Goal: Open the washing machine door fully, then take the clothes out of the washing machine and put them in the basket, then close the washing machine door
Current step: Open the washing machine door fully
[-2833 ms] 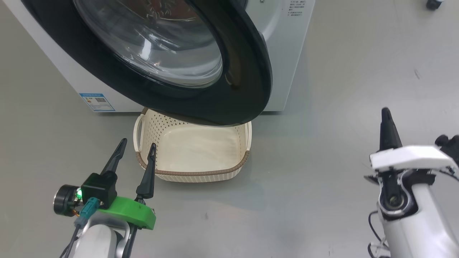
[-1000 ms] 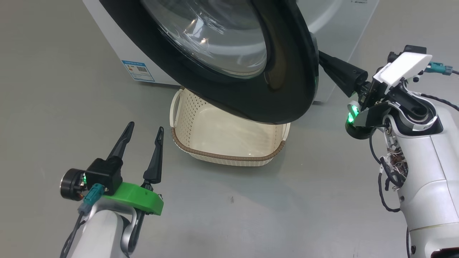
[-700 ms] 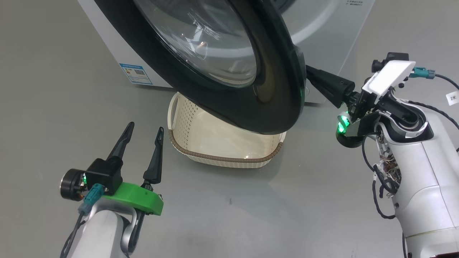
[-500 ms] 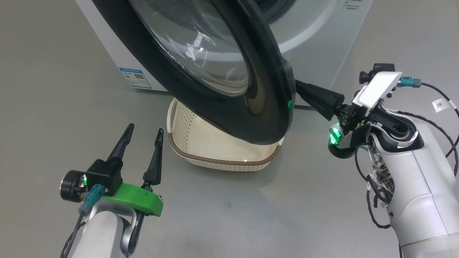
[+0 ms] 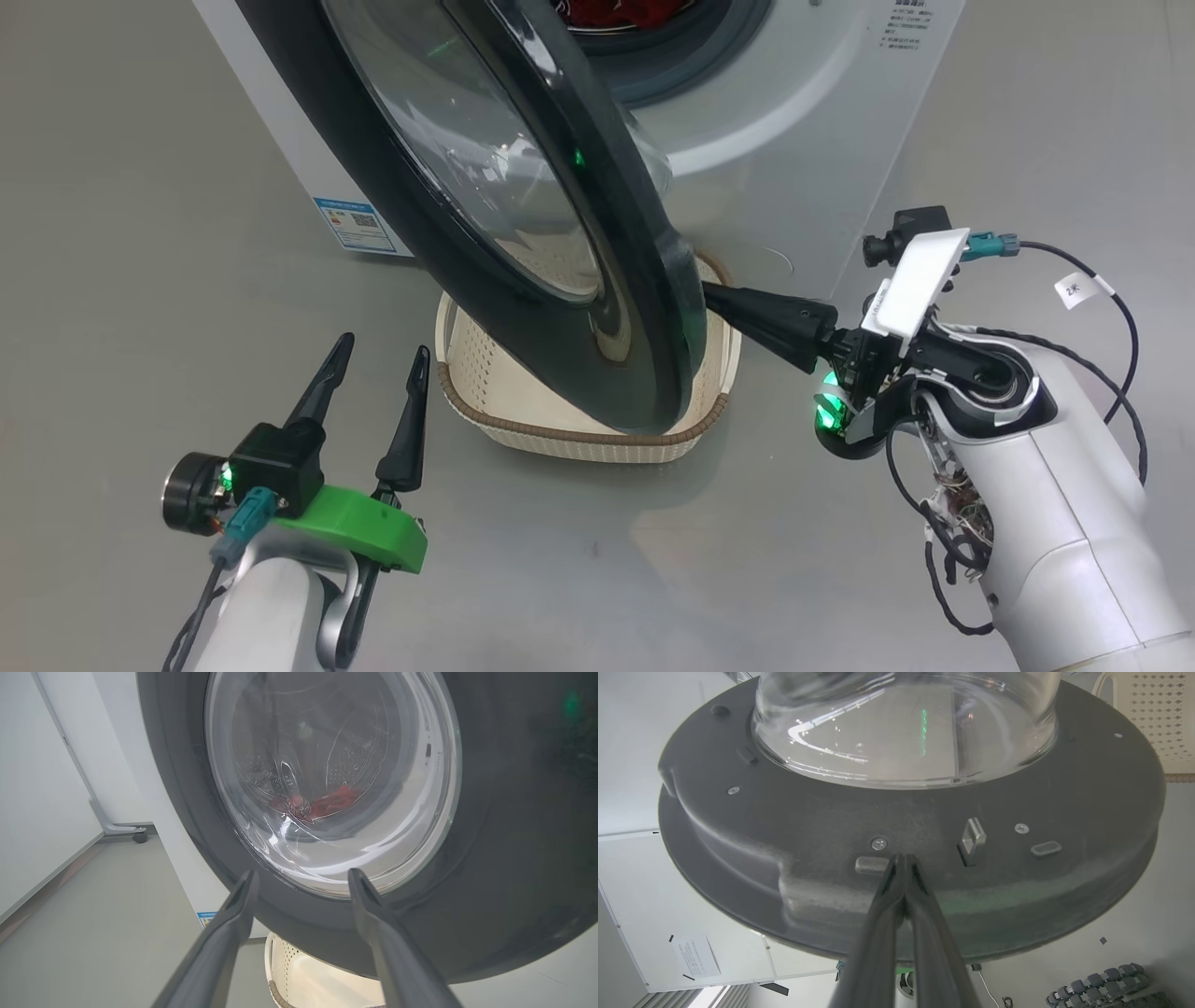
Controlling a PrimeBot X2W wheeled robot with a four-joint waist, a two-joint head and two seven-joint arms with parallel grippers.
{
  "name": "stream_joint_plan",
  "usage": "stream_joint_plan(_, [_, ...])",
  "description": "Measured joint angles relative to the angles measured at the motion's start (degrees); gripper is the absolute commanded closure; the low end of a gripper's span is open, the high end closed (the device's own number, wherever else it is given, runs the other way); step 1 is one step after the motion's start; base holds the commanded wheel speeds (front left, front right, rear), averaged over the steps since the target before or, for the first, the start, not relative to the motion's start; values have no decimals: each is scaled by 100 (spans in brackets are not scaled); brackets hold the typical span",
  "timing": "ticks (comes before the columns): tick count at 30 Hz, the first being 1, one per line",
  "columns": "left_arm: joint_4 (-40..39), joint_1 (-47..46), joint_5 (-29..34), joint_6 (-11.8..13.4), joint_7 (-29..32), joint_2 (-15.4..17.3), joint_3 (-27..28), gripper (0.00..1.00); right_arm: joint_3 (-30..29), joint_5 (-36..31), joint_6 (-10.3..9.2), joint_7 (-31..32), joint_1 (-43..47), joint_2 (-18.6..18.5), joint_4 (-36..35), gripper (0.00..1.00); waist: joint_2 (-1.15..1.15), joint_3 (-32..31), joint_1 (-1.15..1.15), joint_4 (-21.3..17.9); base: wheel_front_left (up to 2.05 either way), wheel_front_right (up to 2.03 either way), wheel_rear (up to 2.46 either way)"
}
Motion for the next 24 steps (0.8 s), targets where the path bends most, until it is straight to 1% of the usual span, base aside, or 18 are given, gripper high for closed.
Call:
stream_joint_plan(12, [64,83,0,-1,0,2,-80,0,508,203,0,259,280,32,-180,100,0,-146,0,147,0,0,0])
stream_joint_plan(17, [91,85,0,-1,0,3,-99,0,657,379,0,285,365,23,-238,100,0,-189,0,203,0,0,0])
stream_joint_plan(24, [126,146,0,0,0,3,-101,0,1033,682,1,285,499,37,-355,100,0,-283,0,287,0,0,0])
